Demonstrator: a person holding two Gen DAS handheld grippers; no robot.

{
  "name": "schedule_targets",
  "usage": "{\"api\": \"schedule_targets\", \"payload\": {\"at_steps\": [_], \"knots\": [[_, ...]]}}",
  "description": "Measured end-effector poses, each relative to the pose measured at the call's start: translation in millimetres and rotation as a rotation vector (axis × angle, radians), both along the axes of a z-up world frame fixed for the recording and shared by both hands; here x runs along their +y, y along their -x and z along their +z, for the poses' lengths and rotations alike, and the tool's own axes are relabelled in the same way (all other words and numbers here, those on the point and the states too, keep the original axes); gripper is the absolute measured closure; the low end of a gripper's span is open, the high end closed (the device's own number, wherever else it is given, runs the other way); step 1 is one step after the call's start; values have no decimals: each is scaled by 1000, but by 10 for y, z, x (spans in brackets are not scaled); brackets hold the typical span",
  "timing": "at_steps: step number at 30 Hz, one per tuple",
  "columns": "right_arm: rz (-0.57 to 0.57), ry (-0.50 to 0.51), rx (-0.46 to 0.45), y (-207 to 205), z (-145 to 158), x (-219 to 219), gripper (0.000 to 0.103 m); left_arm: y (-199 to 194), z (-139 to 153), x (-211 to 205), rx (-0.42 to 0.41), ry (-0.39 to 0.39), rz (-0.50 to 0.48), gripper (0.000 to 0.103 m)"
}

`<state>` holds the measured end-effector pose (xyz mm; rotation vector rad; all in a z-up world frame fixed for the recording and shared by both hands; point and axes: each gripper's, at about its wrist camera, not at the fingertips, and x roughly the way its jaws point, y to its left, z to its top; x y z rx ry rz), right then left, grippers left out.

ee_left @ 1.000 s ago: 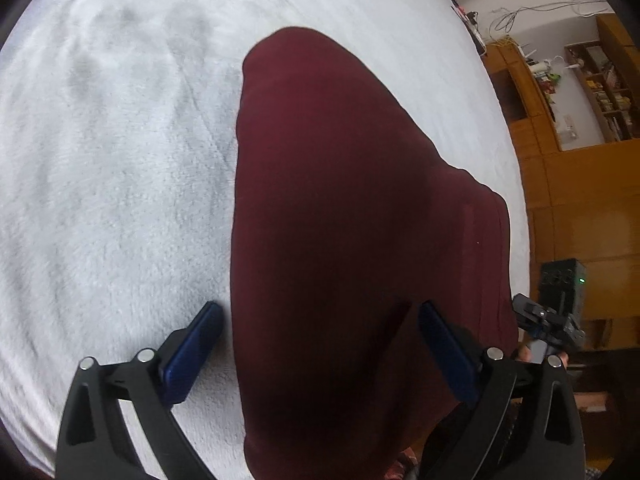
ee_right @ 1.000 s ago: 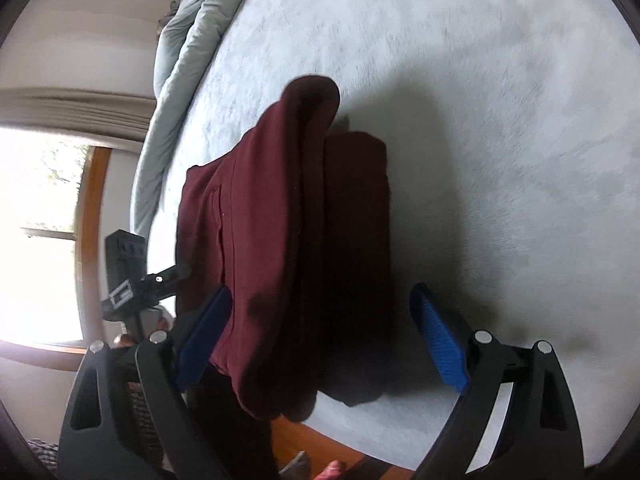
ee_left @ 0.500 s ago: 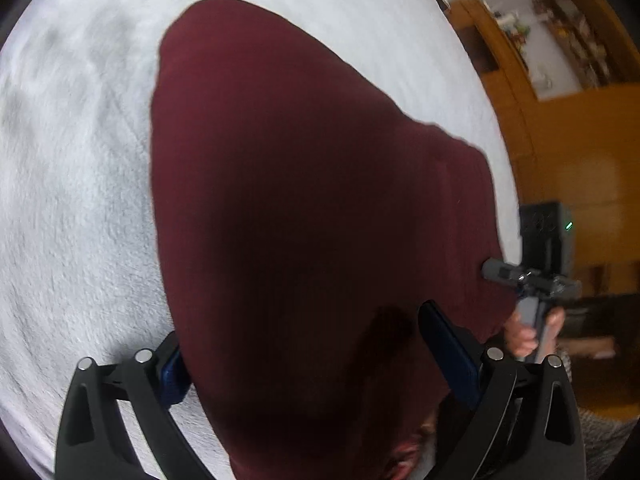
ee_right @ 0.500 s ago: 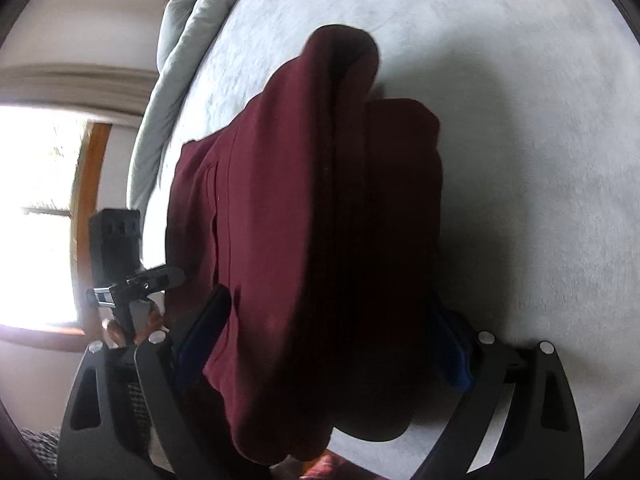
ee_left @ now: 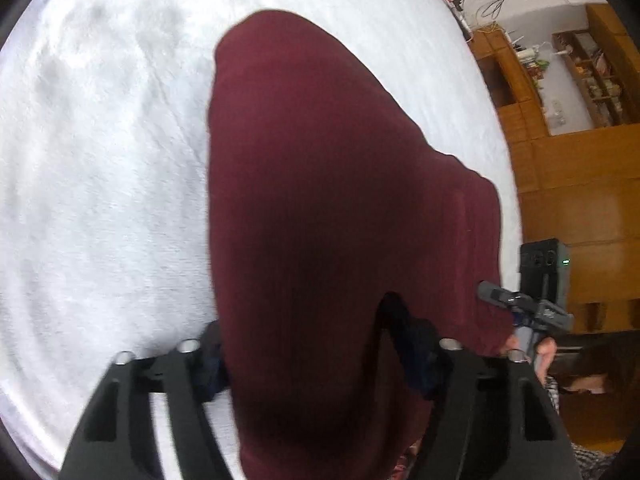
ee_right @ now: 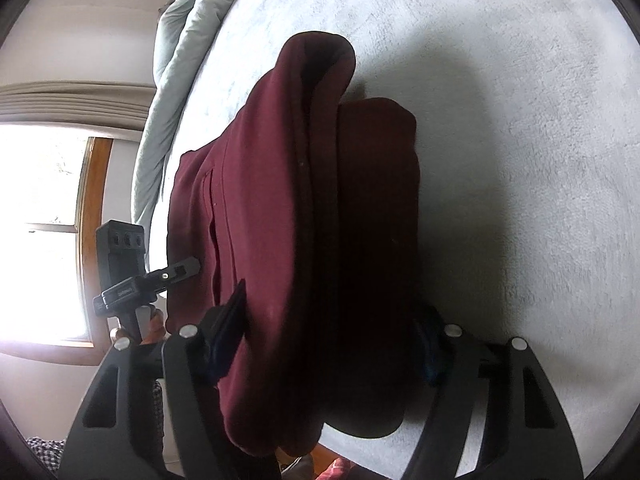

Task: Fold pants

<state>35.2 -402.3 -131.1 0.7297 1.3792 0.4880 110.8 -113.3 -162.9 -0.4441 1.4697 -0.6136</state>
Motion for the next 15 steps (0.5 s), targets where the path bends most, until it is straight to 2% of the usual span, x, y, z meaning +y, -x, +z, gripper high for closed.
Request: {"api": "schedule_targets", "payload": {"at_steps": [1,2,4,6,8,11,14,15], "knots": [[1,0,-1,3,3,7,35,2,-13,-24,8,20,-8,15],[1,0,-1,5,7,2,35,0,-28,-61,5,18,-16,13],[3,4,-6,13,21,0,38,-2,-8,-144,-16,-33,-40,13],[0,2,-10,25,39,-16,46,1,11,-178,-37,-69,-49,18],[-3,-1,-26,48,71,-15,52,-12,8,-122,-45,-88,-36,36],[-15,-9,-39,90,110,-23,58,-22,16,41,-19,-48,15,55],[-17,1,-64,126,192,-3,62,-20,12,117,-32,-41,40,65],[-17,5,-70,135,226,1,63,8,60,105,-59,-43,43,65]]}}
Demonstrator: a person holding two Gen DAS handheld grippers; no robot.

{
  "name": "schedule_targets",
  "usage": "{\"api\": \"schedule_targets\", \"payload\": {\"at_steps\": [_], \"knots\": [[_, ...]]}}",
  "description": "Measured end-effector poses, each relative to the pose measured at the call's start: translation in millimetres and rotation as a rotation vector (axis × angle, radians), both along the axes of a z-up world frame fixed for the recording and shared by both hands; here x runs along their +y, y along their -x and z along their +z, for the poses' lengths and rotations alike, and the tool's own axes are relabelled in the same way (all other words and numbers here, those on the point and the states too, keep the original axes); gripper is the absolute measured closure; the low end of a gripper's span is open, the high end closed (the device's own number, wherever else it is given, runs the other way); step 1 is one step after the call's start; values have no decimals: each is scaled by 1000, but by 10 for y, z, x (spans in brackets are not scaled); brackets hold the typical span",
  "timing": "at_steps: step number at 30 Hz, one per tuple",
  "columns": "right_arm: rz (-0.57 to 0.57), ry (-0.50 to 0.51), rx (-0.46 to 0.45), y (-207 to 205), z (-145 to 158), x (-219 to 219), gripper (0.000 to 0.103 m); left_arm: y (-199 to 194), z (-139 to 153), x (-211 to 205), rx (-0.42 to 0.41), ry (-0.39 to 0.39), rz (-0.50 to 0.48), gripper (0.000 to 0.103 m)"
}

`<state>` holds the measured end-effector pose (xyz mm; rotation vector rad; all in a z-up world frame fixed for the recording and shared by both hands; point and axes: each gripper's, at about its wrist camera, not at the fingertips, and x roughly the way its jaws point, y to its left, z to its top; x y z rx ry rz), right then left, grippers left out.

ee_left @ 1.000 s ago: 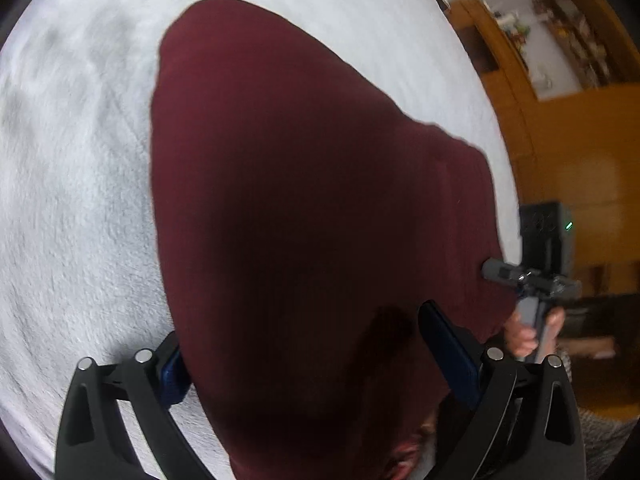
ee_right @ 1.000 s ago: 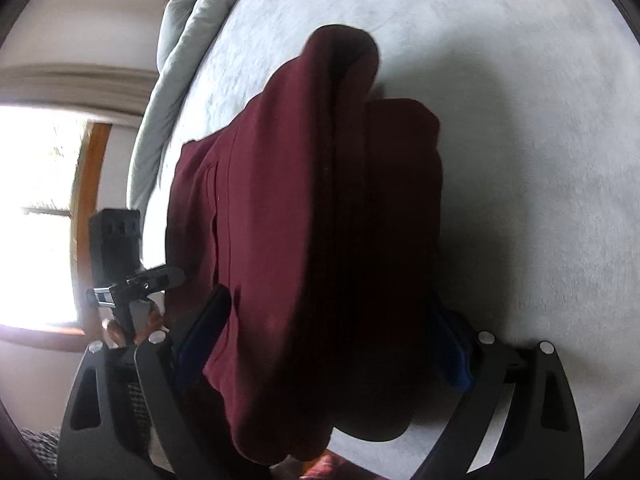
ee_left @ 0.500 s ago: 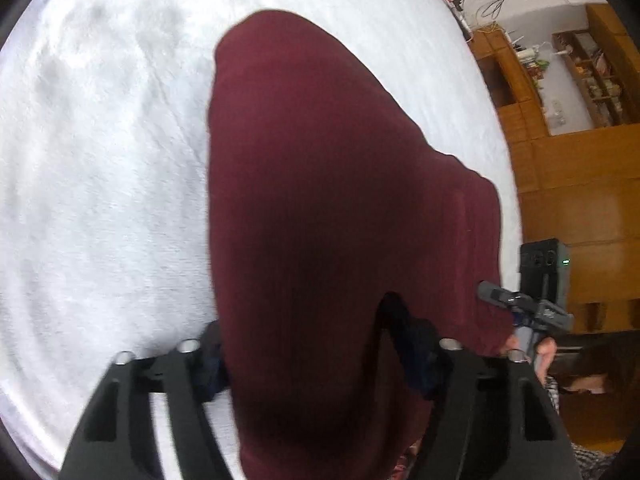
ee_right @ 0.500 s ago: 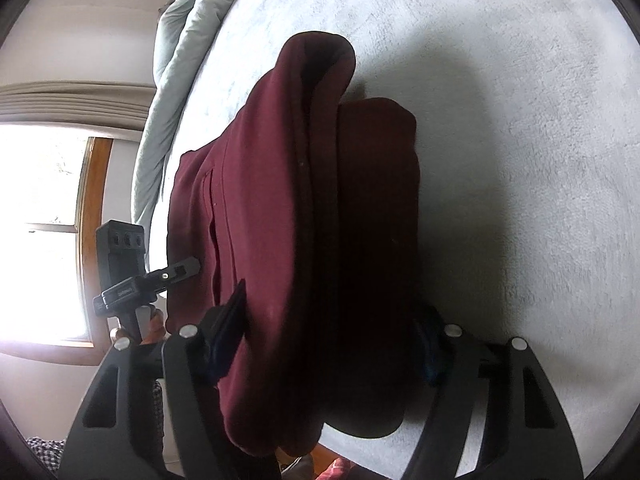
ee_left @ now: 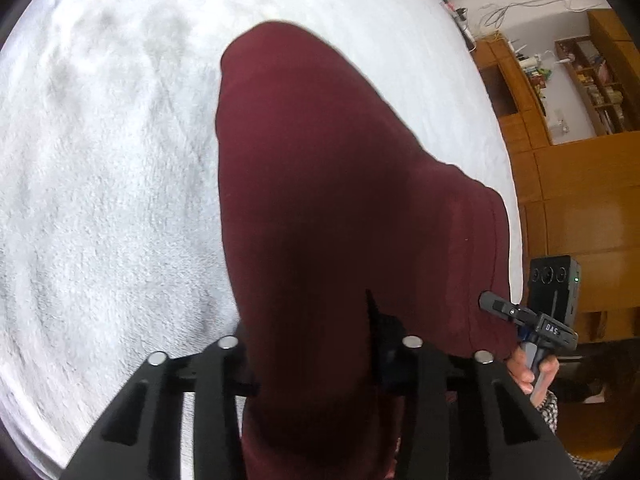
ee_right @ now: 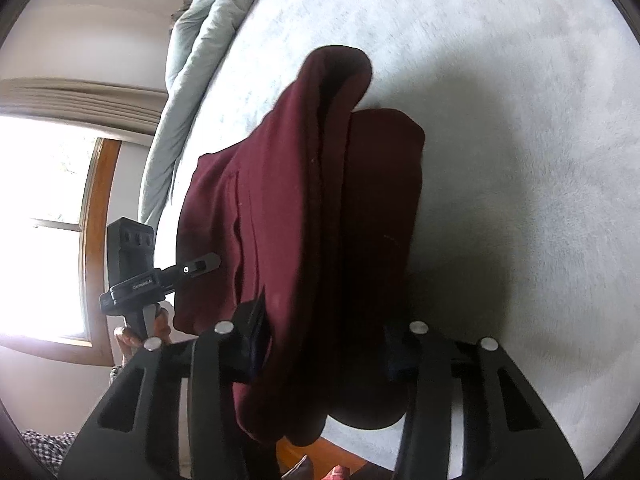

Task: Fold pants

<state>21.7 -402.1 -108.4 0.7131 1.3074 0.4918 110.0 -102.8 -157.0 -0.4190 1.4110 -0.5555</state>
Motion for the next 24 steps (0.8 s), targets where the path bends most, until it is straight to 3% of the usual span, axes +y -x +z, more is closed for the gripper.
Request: {"api": "schedule_targets", "payload": {"at_steps": [4,8,15,19,23,24], "knots": [[0,-12,-31,7,192,-14,67,80,134,39,-66,25,6,68],[32,45,-105,-57,514,31,67,38,399,40,-118,142,23,69],[33,118,-250,-559,1021,-115,67,-420,714,-73,-231,162,59,69],[40,140,-249,-980,879,-179,67,-781,596,-167,-250,115,74,68],[26,162,-128,-1359,278,-240,65,-1056,140,-238,-148,62,101,67],[23,200,-107,-1396,141,-253,60,-1100,-36,-255,-129,9,103,65]]}}
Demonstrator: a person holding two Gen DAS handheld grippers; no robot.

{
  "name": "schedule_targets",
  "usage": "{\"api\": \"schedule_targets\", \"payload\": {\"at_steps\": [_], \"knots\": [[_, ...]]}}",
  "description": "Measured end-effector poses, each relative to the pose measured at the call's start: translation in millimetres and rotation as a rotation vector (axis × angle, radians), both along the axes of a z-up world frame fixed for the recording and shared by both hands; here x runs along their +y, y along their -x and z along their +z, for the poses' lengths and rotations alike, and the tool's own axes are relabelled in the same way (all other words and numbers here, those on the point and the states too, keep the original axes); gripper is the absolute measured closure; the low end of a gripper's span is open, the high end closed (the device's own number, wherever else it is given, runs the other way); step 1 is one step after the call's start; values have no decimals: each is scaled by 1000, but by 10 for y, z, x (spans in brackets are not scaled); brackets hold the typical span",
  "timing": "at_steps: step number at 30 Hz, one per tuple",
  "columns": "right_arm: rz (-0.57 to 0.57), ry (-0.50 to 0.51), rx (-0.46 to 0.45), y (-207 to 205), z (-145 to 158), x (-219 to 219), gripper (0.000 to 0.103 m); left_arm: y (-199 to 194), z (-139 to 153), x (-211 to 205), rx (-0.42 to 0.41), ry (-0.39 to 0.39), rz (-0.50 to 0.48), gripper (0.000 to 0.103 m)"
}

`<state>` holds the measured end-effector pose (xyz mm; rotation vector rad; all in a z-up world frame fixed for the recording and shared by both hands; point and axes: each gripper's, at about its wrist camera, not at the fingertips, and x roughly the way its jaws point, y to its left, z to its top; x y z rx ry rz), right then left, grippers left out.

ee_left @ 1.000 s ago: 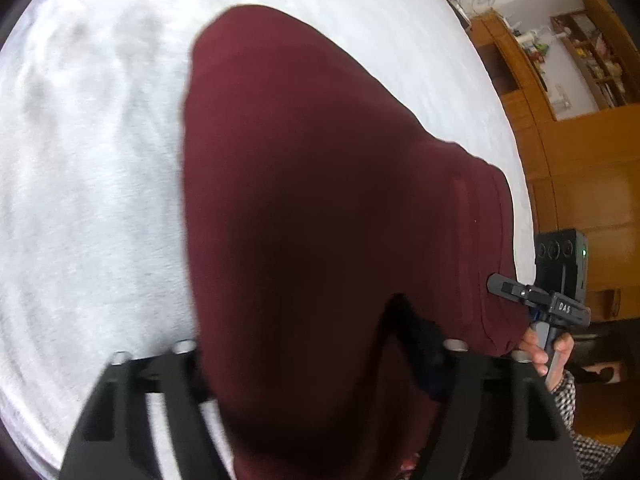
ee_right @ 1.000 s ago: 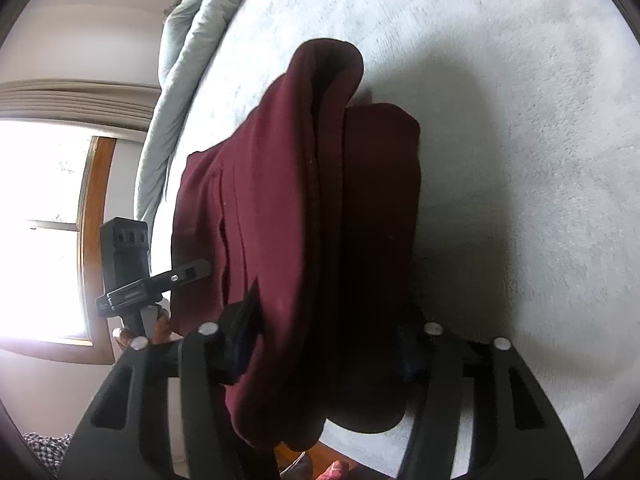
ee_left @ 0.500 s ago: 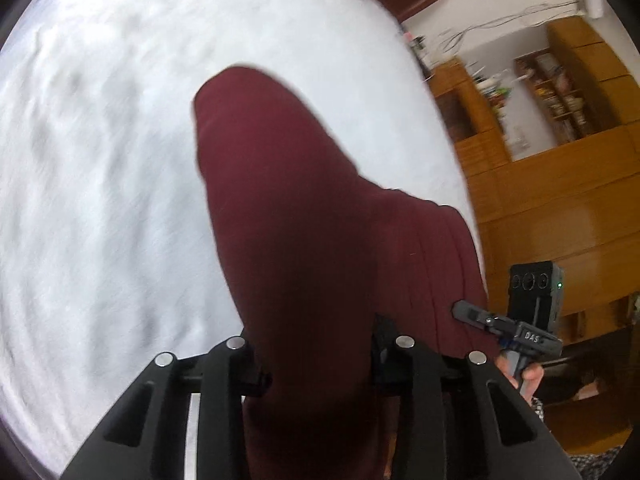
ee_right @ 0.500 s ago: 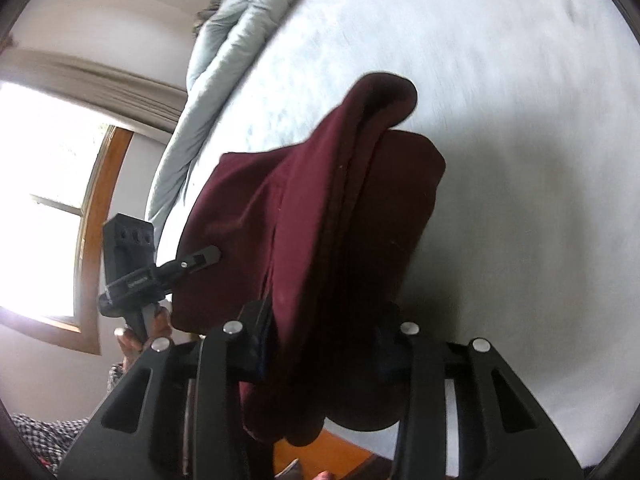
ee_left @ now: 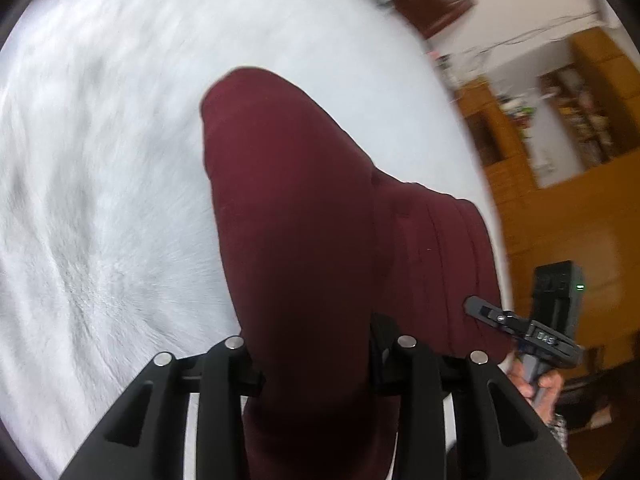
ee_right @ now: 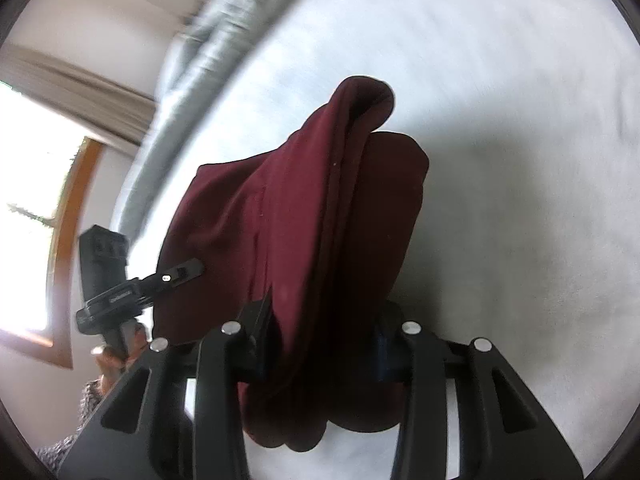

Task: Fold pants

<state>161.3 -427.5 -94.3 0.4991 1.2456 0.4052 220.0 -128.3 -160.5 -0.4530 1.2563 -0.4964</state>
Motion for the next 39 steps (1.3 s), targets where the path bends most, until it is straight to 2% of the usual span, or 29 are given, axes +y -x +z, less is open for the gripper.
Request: {"api": "schedule_targets", "payload": {"at_steps": [1,2,3,5,8,10,13,16,18,19,22,23,24,25,27,30,32,35,39], "knots": [[-6,20,7,-20,-88,-15,57,-16,-124,14,6,-15,-2,57],[-23,-17,8,-15,-187,-80,54,-9,-214,36,9,0,-4,52],[-41,-66,17,-6,-241,-149,50,15,-251,58,9,12,-4,50],[-60,-93,27,40,-275,-221,43,28,-261,89,6,27,1,45],[-68,-64,-1,168,-133,-252,41,134,-204,202,-1,2,-4,35],[-86,-39,-30,310,50,-296,38,219,-121,325,-5,-52,17,26],[-113,-39,-73,566,301,-394,35,383,18,588,-24,-79,58,24],[-98,-132,-64,727,382,-383,35,634,162,724,-57,-96,92,23],[-96,-177,-20,789,318,-350,35,768,258,675,-91,-100,104,21],[-93,-195,-11,766,305,-275,35,746,390,471,-103,-119,111,20],[-105,-213,30,647,182,-150,35,805,391,333,-129,-157,101,19],[-113,-229,46,628,156,-112,43,791,352,274,-116,-164,94,19],[-121,-251,68,602,109,-108,55,777,331,239,-105,-165,91,19],[-135,-259,96,563,58,-93,62,756,305,169,-97,-163,86,19],[-126,-259,88,571,72,-102,74,723,283,116,-97,-170,82,19],[-113,-217,10,632,259,-93,78,730,306,63,-118,-198,61,19],[-131,-172,6,688,264,-129,78,765,324,17,-133,-218,46,14],[-151,-148,36,705,7,-155,78,787,269,-63,-137,-248,29,13],[-163,-184,37,781,-114,-187,73,755,150,-73,-84,-217,54,10]]}}
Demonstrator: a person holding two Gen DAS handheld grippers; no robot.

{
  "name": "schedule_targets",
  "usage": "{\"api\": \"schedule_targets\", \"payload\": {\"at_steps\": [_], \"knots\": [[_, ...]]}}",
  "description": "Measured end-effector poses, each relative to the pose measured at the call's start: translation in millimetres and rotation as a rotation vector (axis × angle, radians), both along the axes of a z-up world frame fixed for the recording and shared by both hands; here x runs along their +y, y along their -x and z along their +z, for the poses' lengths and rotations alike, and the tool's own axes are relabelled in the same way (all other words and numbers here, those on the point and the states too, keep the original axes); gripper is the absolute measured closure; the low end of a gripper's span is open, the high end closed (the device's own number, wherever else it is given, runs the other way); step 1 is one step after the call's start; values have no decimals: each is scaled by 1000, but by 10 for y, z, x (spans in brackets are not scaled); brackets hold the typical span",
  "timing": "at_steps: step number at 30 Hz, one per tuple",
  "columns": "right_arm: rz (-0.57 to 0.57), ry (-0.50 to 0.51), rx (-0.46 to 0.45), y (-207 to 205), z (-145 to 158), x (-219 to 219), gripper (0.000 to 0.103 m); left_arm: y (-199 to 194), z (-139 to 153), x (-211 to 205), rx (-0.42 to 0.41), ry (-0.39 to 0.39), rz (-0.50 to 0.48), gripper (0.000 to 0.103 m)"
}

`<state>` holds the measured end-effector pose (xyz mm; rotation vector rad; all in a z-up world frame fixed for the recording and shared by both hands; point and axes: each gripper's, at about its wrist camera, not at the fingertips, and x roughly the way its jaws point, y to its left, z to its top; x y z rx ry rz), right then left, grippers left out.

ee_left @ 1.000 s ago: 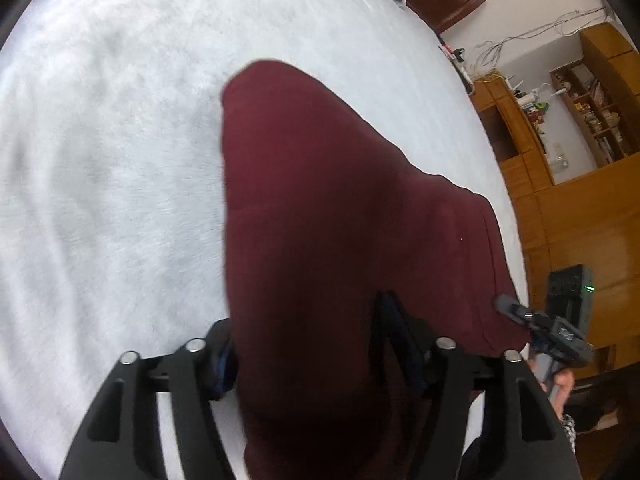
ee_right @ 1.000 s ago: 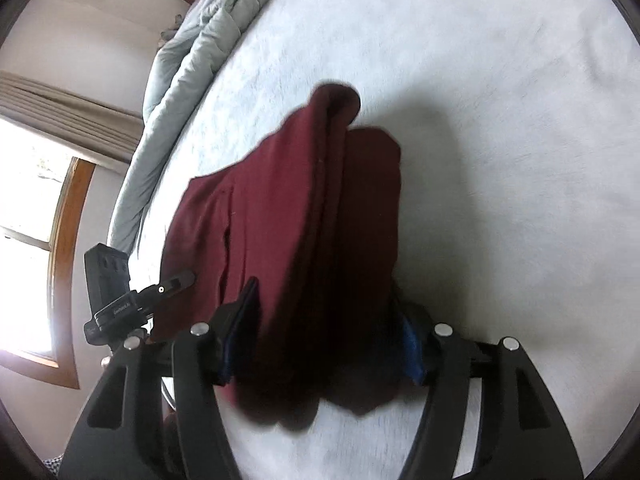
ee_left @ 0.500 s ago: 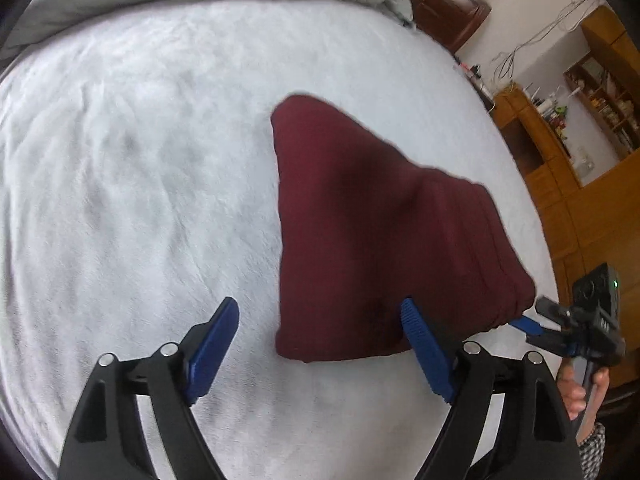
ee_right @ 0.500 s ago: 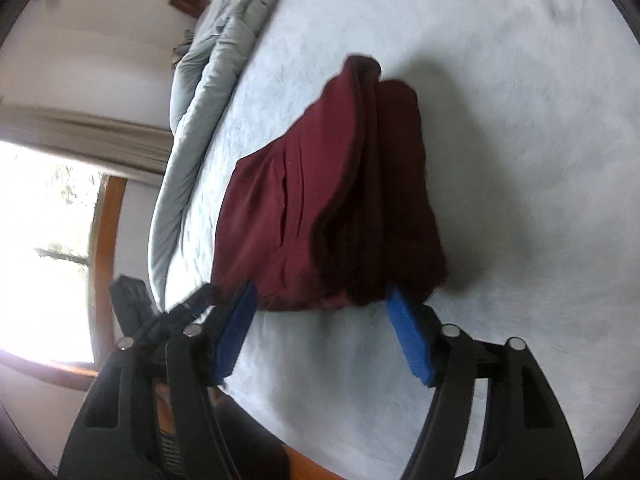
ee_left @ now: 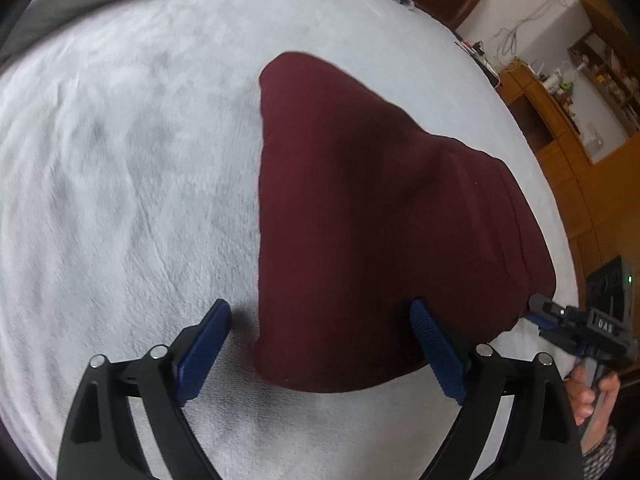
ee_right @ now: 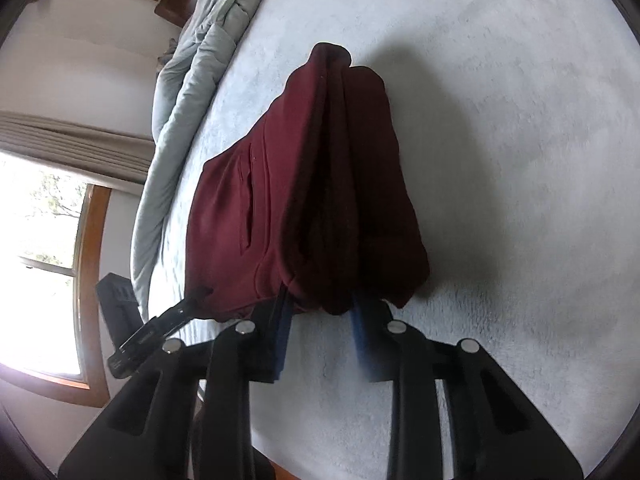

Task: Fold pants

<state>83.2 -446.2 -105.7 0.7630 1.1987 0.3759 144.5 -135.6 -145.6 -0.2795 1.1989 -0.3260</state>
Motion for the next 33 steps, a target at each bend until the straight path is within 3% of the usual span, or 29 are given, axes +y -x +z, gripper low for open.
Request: {"api": "schedule_targets", "payload": {"at_steps": [4,7,10,12,14,23,33], "knots": [[9,3,-35,54,183,-19,61,77,114,54,-5,0,20,11],[9,111,-82,168,438,-12,48,186,305,80,-44,-14,29,11],[19,283,-121,327,697,100,37,340,483,29,-68,-84,32,7],[21,377,-130,379,776,199,19,421,559,-32,-90,-115,51,4],[15,473,-153,444,864,300,12,457,605,-49,-109,-133,60,4],[7,689,-164,547,961,598,4,568,680,-134,-109,-255,54,4],[4,698,-143,754,1100,820,3,842,855,-100,-103,-298,60,4]]}}
